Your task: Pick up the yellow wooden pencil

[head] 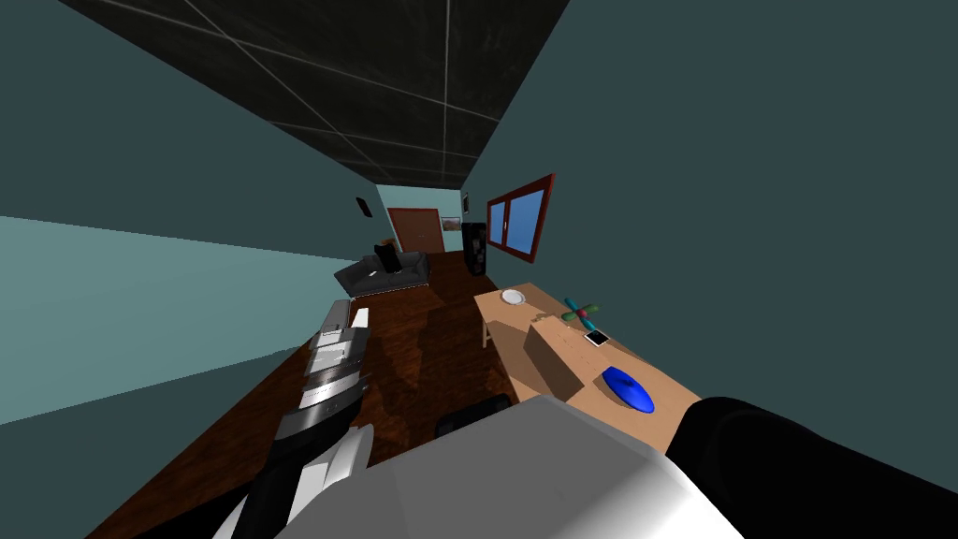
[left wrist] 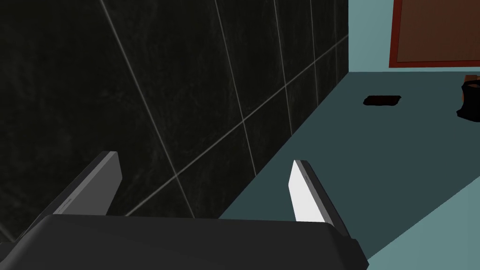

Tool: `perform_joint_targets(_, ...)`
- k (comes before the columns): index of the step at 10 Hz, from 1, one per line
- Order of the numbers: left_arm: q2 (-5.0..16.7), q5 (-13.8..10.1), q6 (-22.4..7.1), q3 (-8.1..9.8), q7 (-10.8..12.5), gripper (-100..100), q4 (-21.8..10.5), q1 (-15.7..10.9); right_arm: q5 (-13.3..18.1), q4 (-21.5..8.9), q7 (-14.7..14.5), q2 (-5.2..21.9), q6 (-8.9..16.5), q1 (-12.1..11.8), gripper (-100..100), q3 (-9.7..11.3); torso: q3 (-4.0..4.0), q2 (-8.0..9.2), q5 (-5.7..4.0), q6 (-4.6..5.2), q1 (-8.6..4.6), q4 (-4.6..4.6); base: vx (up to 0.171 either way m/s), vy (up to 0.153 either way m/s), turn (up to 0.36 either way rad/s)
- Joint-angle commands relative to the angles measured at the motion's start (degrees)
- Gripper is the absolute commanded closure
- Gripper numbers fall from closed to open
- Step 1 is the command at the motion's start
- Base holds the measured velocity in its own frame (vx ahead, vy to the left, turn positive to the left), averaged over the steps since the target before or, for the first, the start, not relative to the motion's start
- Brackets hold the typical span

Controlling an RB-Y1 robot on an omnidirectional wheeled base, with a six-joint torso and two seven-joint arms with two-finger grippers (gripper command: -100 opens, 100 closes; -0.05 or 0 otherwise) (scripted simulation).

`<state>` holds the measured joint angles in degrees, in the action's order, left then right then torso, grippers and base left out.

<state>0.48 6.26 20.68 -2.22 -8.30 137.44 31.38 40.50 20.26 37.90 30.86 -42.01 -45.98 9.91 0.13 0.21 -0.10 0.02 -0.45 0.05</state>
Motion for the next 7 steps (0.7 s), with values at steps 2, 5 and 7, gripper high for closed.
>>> perform_joint_targets(2, 0.0, 0.0, 0.0, 0.0, 0.0, 0, 0.0, 0.0, -3.3, 0.8, -3.3, -2.5, 1.7, -1.7, -100, 1.4, 0.05, 0.09, 0.02, -0.01, 0.15, 0.02, 0.046, -0.068, -0.029)
perform_joint_targets(5, 0.0, 0.0, 0.0, -0.01, 0.0, 0, 0.0, 0.0, -7.2, -0.9, -7.9, -4.8, 1.9, -2.2, -100, 2.3, 0.1, 0.19, 0.07, 0.0, 0.3, 0.04, 0.026, -0.023, -0.084)
perform_joint_targets(7, 0.0, 0.0, 0.0, 0.0, 0.0, 0, 0.0, 0.0, -8.2, -0.9, -10.1, -4.8, 1.9, -2.2, -100, 2.3, 0.07, 0.12, 0.05, 0.02, 0.22, 0.03, 0.024, -0.023, -0.078)
